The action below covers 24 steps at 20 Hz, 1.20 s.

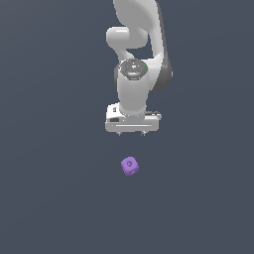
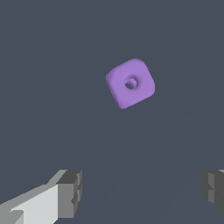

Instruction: Pick up the object and move it to a goal position.

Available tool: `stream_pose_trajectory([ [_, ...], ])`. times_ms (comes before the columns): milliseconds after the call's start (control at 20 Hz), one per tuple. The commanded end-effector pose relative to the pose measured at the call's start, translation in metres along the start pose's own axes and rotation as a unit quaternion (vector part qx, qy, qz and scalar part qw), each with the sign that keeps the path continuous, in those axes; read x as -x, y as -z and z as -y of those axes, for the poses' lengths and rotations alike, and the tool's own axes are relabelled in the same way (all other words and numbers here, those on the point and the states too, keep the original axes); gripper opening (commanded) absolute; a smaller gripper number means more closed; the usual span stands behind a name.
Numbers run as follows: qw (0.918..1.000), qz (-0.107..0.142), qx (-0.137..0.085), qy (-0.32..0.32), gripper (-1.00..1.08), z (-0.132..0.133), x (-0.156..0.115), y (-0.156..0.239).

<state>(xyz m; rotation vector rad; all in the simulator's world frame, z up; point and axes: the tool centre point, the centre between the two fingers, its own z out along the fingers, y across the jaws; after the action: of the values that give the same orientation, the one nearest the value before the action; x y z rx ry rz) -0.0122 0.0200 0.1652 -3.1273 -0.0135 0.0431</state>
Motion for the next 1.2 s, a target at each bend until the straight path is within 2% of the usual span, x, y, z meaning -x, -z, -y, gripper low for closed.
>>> stream_pose_trajectory([
  [0,1.0000,0.000,0.000,0.000,1.00,0.000,0.000,0.000],
  [400,0.9999,-0.003,0.012,-0.006,1.00,-0.005,-0.004,0.009],
  [650,0.9999,-0.003,0.012,-0.005,1.00,-0.005,-0.004,0.008],
  [1150,0.9986,-0.005,0.014,0.051,1.00,-0.006,-0.027,-0.008],
])
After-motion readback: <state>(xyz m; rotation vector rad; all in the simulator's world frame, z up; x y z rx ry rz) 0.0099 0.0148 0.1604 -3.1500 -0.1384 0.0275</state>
